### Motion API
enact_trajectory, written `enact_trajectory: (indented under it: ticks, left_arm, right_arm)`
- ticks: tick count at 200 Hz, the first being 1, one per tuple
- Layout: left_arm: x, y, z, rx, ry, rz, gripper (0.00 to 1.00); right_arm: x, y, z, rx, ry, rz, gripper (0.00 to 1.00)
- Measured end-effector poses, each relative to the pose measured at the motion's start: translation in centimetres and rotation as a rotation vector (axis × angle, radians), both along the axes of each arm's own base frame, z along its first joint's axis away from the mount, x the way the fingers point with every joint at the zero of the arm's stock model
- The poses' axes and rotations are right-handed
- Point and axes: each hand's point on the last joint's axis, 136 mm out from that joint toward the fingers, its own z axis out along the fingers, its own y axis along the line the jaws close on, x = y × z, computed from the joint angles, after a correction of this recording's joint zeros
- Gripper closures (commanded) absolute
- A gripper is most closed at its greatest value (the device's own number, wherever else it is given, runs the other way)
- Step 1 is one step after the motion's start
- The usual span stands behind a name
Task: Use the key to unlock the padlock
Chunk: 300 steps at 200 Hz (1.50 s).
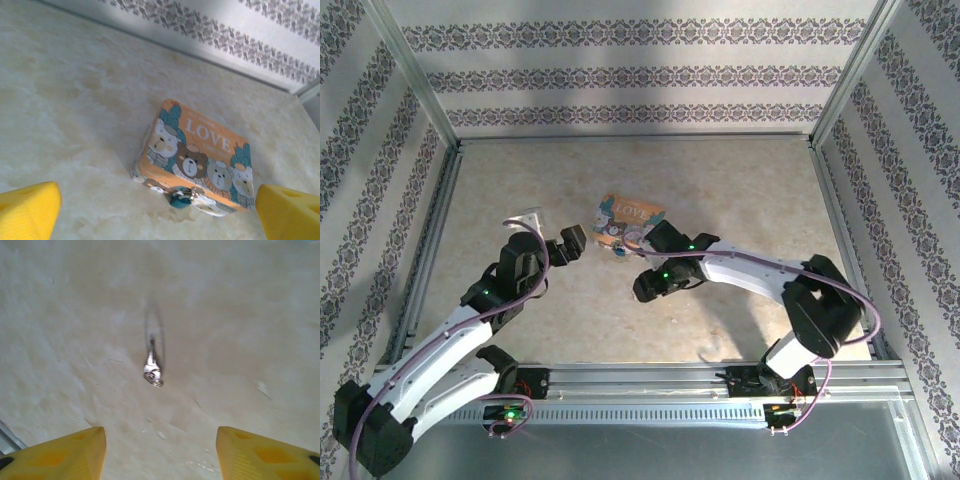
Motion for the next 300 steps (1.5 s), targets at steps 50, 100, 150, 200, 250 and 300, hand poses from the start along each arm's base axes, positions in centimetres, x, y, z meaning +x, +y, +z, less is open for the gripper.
enact_trajectory:
  ticks: [50, 100, 150, 200, 250, 300]
  left_arm:
    - [-0.1, 1.2, 0.7, -0.018, -0.024, 0.069, 0.01]
    - [0.0, 1.2, 0.3, -0.019, -0.012, 0.076, 0.01]
    - [0.1, 1.2, 0.2, -0.025, -0.008, 0.079, 0.01]
    - [0.1, 1.2, 0.2, -0.025, -0.007, 0.079, 0.01]
    - [0.1, 1.2, 0.2, -0.024, -0.007, 0.079, 0.01]
    - [-0.1, 1.2, 0.5, -0.037, -0.015, 0.073, 0.01]
  right_arm:
    - [0.0, 2.1, -2.0, -0.050, 0.052, 0.081, 0.57]
    - [0.4, 2.8, -2.7, -0.070, 0.065, 0.096, 0.58]
    - [0.4, 2.6, -3.9, -0.099, 0.081, 0.111, 0.67]
    - [0.7, 2.1, -4.5, -0.134, 0.071, 0.104, 0.84]
    - [0.9, 2.1, -4.5, -0.128, 0.051, 0.087, 1.00]
    - [1.1, 0.4, -3.9, -0.047, 0.002, 0.017, 1.00]
